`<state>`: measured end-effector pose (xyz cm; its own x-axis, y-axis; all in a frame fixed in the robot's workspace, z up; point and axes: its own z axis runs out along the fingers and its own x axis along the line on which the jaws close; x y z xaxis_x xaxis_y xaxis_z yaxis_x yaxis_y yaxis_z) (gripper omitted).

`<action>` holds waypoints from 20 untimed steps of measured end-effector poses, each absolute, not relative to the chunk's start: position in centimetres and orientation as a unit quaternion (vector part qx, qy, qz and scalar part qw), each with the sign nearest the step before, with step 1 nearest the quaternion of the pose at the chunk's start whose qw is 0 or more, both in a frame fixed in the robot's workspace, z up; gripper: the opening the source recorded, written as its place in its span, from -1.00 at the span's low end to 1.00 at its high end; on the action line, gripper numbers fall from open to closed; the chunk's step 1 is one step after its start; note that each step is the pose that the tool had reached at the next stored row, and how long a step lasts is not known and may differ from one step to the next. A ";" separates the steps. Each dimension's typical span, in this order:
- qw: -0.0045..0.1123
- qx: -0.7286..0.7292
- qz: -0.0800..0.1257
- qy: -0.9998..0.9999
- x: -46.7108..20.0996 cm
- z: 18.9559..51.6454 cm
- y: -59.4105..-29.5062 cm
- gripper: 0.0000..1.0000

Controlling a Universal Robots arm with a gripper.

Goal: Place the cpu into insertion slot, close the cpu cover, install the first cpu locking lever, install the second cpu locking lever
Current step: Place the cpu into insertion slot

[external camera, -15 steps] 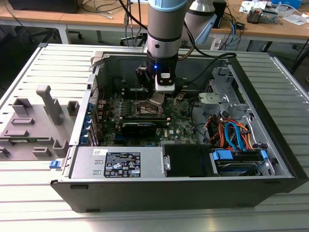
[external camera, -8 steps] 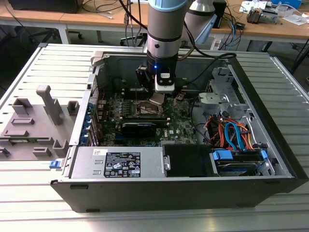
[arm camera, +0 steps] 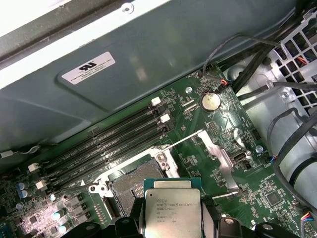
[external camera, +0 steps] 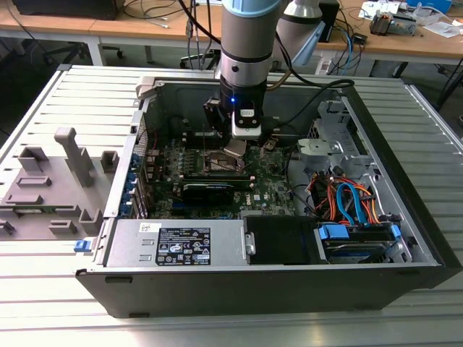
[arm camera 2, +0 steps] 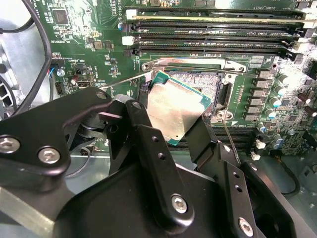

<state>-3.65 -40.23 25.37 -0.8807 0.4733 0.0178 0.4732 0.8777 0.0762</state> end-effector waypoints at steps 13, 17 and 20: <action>0.001 0.249 0.039 0.968 -3.7 25.4 -40.2 0.09; 0.001 0.250 0.039 0.967 -3.7 25.4 -40.2 0.09; 0.001 0.251 0.039 0.967 -3.7 25.4 -40.2 0.09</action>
